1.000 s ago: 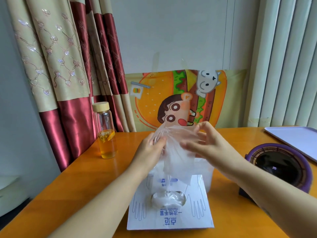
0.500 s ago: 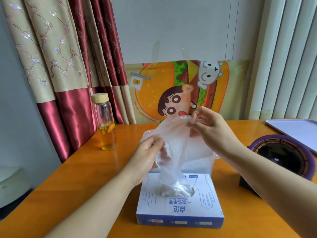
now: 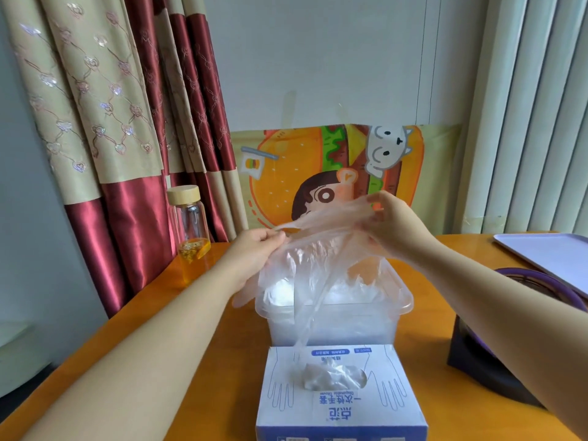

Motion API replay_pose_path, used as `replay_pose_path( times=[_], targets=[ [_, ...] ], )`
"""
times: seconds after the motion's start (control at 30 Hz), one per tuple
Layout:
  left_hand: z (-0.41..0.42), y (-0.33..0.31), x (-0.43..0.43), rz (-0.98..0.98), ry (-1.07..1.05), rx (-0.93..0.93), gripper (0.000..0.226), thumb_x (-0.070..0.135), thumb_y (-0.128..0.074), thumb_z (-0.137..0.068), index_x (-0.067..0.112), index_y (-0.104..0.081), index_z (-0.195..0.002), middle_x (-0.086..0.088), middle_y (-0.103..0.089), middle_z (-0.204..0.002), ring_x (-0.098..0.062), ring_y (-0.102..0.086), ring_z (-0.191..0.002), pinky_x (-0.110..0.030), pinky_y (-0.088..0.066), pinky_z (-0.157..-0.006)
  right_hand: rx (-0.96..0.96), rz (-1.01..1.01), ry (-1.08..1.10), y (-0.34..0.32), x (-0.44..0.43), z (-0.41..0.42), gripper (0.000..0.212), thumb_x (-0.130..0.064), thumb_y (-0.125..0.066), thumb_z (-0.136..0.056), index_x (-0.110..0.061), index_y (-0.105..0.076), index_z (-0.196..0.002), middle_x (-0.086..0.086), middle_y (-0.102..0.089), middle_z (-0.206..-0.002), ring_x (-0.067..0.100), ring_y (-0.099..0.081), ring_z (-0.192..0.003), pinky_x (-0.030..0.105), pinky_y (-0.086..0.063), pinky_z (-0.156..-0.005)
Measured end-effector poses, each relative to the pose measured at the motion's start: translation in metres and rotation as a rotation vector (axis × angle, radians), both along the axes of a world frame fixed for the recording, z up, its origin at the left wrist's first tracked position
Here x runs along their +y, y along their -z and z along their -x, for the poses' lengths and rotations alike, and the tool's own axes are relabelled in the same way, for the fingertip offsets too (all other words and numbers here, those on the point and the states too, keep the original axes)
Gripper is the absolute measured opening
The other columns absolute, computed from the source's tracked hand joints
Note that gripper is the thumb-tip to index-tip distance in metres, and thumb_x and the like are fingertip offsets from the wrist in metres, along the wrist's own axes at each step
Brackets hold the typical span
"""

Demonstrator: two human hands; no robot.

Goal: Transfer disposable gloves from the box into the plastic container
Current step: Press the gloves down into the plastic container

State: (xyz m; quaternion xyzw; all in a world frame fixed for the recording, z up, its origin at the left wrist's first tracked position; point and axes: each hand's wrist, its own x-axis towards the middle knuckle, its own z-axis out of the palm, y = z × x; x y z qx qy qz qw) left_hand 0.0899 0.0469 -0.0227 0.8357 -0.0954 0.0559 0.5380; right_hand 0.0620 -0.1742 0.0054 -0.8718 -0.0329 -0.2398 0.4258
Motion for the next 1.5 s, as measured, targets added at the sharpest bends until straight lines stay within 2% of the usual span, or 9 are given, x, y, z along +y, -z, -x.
replay_pose_path(
  times=[0.17,0.27,0.4,0.6,0.7,0.9,1.1,1.3,1.5],
  targets=[
    [-0.026,-0.012,0.017,-0.088,-0.426,-0.331,0.024,0.013,-0.048,-0.098,0.012,-0.062,-0.118,-0.004,-0.064,-0.116,-0.019,-0.061,-0.1,-0.028,-0.047,-0.082,0.136,0.144,0.125,0.034,-0.008,-0.03,0.044,-0.001,-0.044,-0.087,-0.014,-0.049,-0.129,0.001,-0.056,-0.097,0.017,-0.055,-0.078,0.022,-0.04,-0.053],
    [-0.014,-0.024,-0.004,-0.287,-0.142,-0.645,0.021,0.015,-0.053,-0.096,0.02,-0.064,-0.113,0.008,-0.062,-0.113,-0.01,-0.058,-0.096,-0.02,-0.045,-0.08,0.191,0.387,0.212,0.051,-0.011,-0.041,0.053,-0.003,-0.045,-0.081,-0.024,-0.045,-0.129,-0.001,-0.06,-0.086,0.021,-0.058,-0.078,0.034,-0.047,-0.074],
    [-0.007,-0.009,-0.045,-0.919,0.488,-0.191,0.042,0.034,-0.057,-0.094,0.028,-0.051,-0.135,0.009,-0.051,-0.139,-0.008,-0.053,-0.117,-0.023,-0.04,-0.097,0.268,0.777,0.279,0.063,-0.011,-0.045,0.05,-0.015,-0.048,-0.082,-0.028,-0.04,-0.13,-0.005,-0.065,-0.089,0.022,-0.059,-0.091,0.039,-0.029,-0.089],
    [-0.033,0.009,-0.06,-1.272,0.548,0.145,0.068,0.052,-0.054,-0.092,0.033,-0.025,-0.15,0.006,-0.028,-0.156,-0.019,-0.035,-0.138,-0.03,-0.031,-0.108,0.006,0.972,0.053,0.053,-0.011,-0.038,0.046,-0.02,-0.06,-0.088,-0.027,-0.049,-0.132,-0.002,-0.047,-0.131,0.021,-0.043,-0.117,0.033,-0.038,-0.094],
    [-0.041,0.017,-0.067,-1.331,0.552,0.201,0.064,0.031,-0.052,-0.098,0.035,-0.019,-0.152,0.004,-0.026,-0.157,-0.023,-0.037,-0.135,-0.028,-0.038,-0.096,0.387,0.914,-0.293,0.057,-0.001,-0.042,0.059,-0.03,-0.069,-0.085,-0.019,-0.046,-0.138,-0.003,-0.054,-0.134,0.017,-0.051,-0.117,0.027,-0.041,-0.097],
    [-0.049,0.049,-0.069,-1.508,0.525,0.145,0.077,-0.002,-0.047,-0.092,0.03,-0.013,-0.153,0.001,-0.012,-0.16,-0.031,-0.031,-0.139,-0.037,-0.044,-0.101,0.772,1.176,-0.332,0.086,0.0,-0.069,0.059,-0.032,-0.056,-0.093,0.0,-0.04,-0.139,0.014,-0.044,-0.143,0.03,-0.043,-0.131,0.039,-0.035,-0.11],
    [-0.053,0.055,-0.061,-1.553,0.507,0.075,0.082,-0.011,-0.04,-0.09,0.034,-0.013,-0.152,0.005,-0.002,-0.159,-0.033,-0.032,-0.133,-0.034,-0.049,-0.083,0.858,1.178,-0.287,0.101,0.004,-0.076,0.034,-0.007,-0.035,-0.099,0.007,-0.05,-0.127,0.021,-0.051,-0.132,0.033,-0.05,-0.123,0.036,-0.039,-0.103],
    [-0.054,0.053,-0.055,-1.638,0.499,0.05,0.07,0.0,-0.043,-0.094,0.031,-0.018,-0.152,-0.002,-0.015,-0.157,-0.034,-0.026,-0.138,-0.037,-0.042,-0.098,0.838,1.248,-0.309,0.093,0.006,-0.072,0.032,-0.009,-0.041,-0.098,0.006,-0.053,-0.124,0.019,-0.054,-0.13,0.032,-0.052,-0.12,0.035,-0.041,-0.1],
    [-0.044,0.004,-0.023,-1.108,0.49,0.02,0.061,0.036,-0.067,-0.087,0.029,-0.042,-0.143,0.008,-0.041,-0.147,-0.011,-0.041,-0.132,-0.028,-0.033,-0.11,0.575,1.144,-0.298,0.05,-0.002,-0.04,0.051,-0.031,-0.059,-0.092,-0.011,-0.048,-0.138,0.003,-0.052,-0.137,0.023,-0.048,-0.125,0.03,-0.038,-0.104]
  ],
)
